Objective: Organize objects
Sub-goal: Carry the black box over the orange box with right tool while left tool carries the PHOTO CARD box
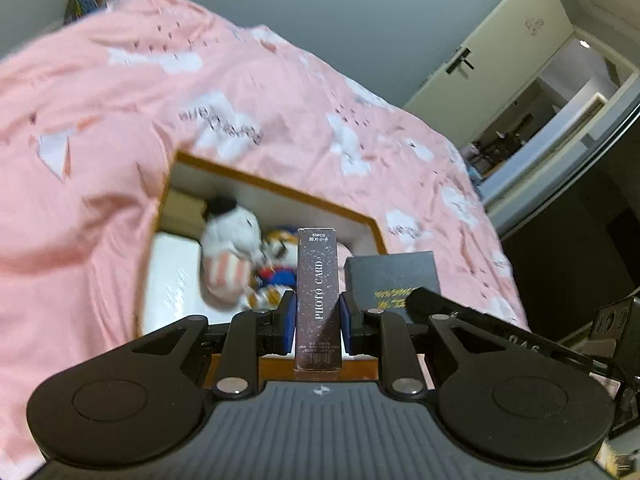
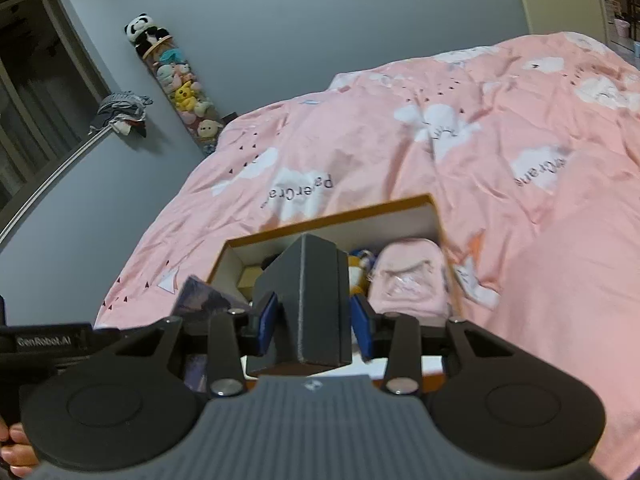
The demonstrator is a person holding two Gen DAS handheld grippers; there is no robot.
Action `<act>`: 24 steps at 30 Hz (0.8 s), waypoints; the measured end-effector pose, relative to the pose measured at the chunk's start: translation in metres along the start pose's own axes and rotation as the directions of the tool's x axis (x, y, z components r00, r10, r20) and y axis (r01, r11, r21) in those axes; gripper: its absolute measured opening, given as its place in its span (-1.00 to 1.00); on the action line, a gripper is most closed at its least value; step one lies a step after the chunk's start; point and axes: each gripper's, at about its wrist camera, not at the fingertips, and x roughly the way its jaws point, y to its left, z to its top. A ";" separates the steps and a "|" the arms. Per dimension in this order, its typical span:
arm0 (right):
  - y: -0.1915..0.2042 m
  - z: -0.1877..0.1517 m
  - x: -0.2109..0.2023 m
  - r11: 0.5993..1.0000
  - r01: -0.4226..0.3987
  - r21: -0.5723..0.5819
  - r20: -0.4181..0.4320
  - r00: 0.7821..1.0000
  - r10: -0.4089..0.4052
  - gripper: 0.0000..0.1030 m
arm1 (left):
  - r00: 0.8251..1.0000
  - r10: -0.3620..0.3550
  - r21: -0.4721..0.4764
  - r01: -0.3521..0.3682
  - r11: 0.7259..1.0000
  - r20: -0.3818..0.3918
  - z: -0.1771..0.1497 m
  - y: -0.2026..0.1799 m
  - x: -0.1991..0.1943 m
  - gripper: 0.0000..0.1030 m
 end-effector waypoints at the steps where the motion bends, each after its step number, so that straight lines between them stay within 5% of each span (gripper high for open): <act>1: 0.002 0.001 0.008 1.000 -0.001 -0.002 -0.009 1.000 0.001 -0.19 | 1.000 0.019 0.009 -0.019 1.000 0.007 0.003 0.000 0.002 -0.52; 16: 0.013 -0.016 0.099 1.000 0.017 0.004 -0.211 0.977 -0.016 -0.19 | 0.989 0.144 0.010 -0.144 0.990 -0.043 0.012 0.033 0.041 -0.52; 24: 0.009 -0.030 0.141 0.996 0.002 0.091 -0.349 0.936 0.030 -0.19 | 0.985 0.172 0.028 -0.171 0.985 -0.028 0.017 0.040 0.046 -0.52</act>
